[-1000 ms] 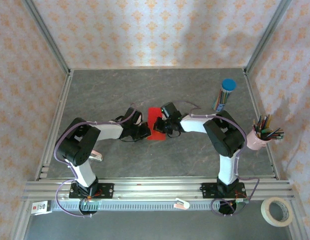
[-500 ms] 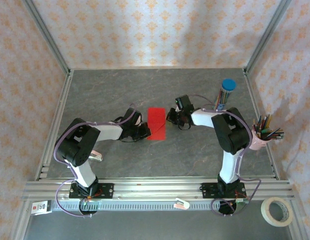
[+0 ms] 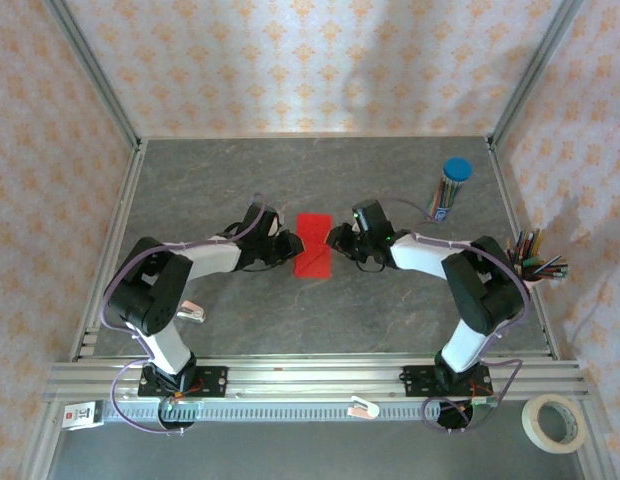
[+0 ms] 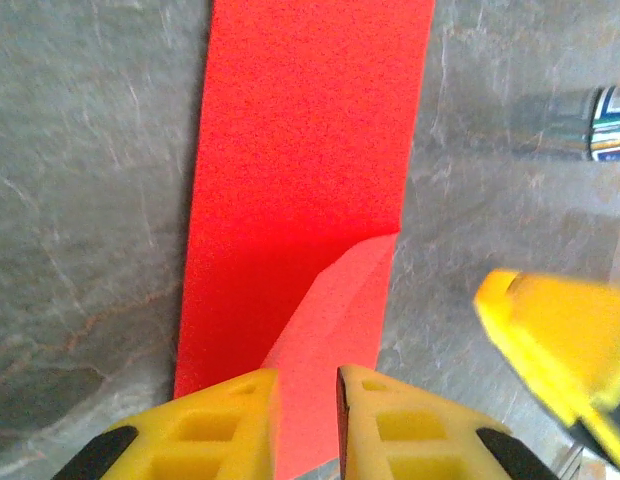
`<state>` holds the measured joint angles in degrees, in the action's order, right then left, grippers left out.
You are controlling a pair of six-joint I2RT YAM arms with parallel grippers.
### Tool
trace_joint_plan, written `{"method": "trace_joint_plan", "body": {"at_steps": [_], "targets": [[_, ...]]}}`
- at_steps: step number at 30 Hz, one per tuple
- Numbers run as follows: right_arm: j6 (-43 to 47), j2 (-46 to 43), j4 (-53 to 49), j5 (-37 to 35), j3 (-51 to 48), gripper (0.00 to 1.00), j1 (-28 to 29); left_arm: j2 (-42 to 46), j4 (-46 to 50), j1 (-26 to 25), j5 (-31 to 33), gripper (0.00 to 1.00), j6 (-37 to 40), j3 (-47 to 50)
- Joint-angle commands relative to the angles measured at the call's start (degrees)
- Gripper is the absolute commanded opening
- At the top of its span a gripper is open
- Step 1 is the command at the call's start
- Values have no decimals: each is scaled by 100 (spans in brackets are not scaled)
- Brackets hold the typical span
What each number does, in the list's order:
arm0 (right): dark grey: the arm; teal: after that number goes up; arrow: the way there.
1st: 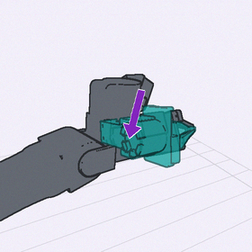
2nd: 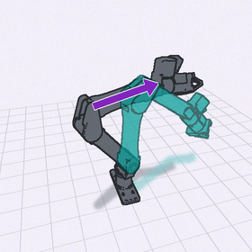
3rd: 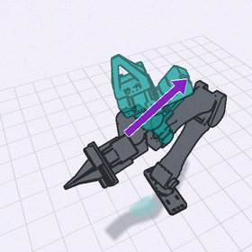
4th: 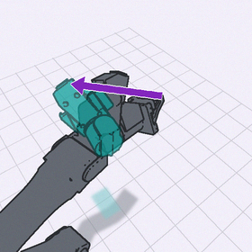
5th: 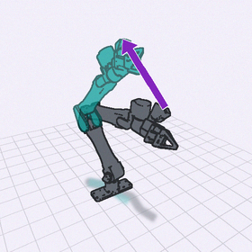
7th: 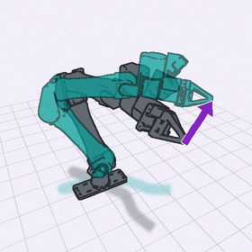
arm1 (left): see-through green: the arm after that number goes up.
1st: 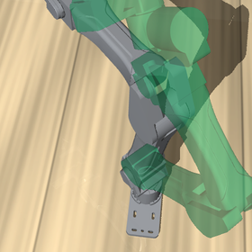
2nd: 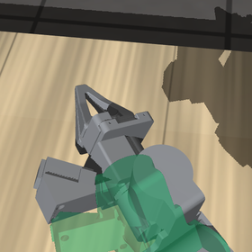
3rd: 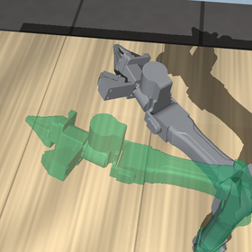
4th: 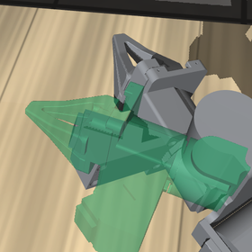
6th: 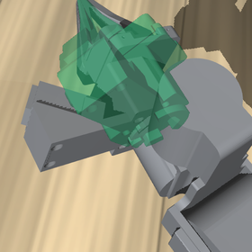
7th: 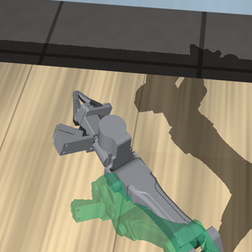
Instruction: Fold a paper plane with a square sheet of paper (pick it up from the middle)
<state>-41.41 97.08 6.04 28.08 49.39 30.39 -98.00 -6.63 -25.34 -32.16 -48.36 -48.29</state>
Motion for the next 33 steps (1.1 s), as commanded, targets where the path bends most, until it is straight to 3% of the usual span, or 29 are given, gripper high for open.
{"method": "trace_joint_plan", "body": {"at_steps": [1, 17, 33], "targets": [[-416, -14, 414, 94, -93, 35, 56, -224, -350, 43, -44, 23, -99, -118], [-919, 504, 617, 335, 35, 35, 107, -625, -691, 135, 79, 22, -622, 153], [-1388, 731, 830, 161, 125, 27, 146, -668, -690, 131, 43, 21, -826, 319]]}}
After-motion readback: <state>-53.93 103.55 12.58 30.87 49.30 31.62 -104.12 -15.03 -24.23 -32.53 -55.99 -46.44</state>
